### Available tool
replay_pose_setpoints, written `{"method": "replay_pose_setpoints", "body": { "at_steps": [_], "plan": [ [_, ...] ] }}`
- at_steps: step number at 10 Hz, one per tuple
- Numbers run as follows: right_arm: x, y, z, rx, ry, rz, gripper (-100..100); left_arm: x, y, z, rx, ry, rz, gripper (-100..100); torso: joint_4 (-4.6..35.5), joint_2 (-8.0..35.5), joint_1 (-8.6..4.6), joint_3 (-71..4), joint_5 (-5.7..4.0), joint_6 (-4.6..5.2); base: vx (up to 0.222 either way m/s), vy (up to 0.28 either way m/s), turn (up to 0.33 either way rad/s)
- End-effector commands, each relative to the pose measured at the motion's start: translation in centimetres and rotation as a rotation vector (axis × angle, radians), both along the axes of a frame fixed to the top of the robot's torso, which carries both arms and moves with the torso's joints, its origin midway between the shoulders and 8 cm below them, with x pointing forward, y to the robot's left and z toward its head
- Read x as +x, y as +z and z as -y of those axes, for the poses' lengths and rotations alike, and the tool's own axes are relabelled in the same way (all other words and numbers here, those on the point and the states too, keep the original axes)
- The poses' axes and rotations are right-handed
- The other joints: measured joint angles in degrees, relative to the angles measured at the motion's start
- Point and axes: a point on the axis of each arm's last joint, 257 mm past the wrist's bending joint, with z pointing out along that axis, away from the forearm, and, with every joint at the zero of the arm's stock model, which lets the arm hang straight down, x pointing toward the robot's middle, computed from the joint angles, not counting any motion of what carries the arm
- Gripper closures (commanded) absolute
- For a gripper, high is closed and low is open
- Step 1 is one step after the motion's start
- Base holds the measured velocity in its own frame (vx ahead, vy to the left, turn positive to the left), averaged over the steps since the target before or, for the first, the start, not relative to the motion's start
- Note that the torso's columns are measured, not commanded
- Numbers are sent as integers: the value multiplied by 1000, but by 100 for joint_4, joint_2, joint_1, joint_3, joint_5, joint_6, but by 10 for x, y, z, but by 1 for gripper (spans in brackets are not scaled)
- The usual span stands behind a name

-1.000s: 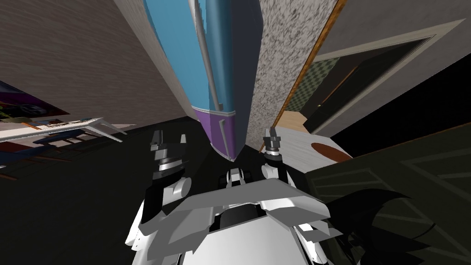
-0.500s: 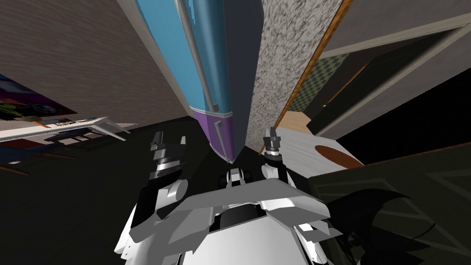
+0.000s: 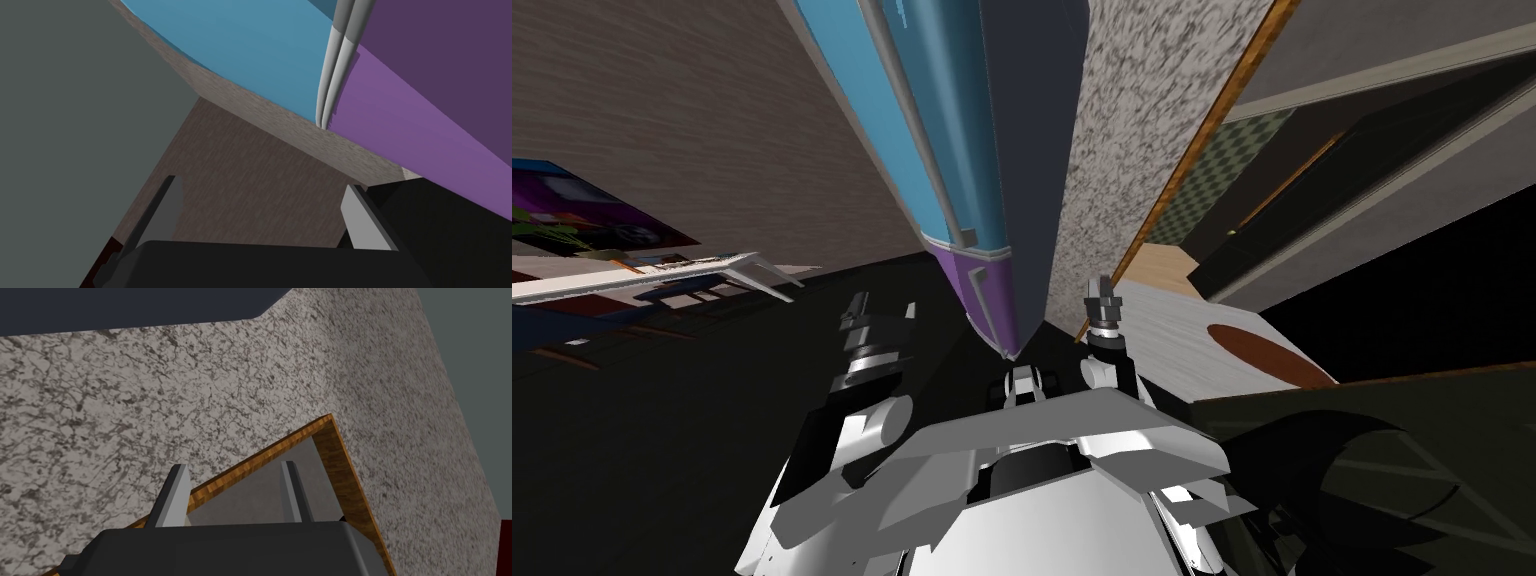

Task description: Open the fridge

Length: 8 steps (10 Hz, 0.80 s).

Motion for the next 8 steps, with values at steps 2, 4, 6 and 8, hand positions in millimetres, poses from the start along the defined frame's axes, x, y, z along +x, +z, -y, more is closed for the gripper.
{"method": "replay_pose_setpoints", "body": {
  "at_steps": [2, 4, 6, 8],
  "plan": [
    [0, 0, 0, 0, 0, 0, 0, 5, -28, -19, -92, 1, -100, -100, 5, 17, 7, 10, 1, 0, 73, -126, 69],
    [0, 0, 0, 0, 0, 0, 0, 6, -46, -30, -147, 4, -160, -100, 2, 5, 12, 3, 4, 0, 87, -127, 73],
    [0, 0, 0, 0, 0, 0, 0, 6, -65, -41, -203, 8, -219, -100, 2, 6, 2, 3, 0, 0, 94, -147, 70],
    [0, 0, 0, 0, 0, 0, 0, 4, -83, -50, -260, 12, -276, -100, 1, 4, 5, 2, 1, 0, 93, -146, 71]
  ]
}}
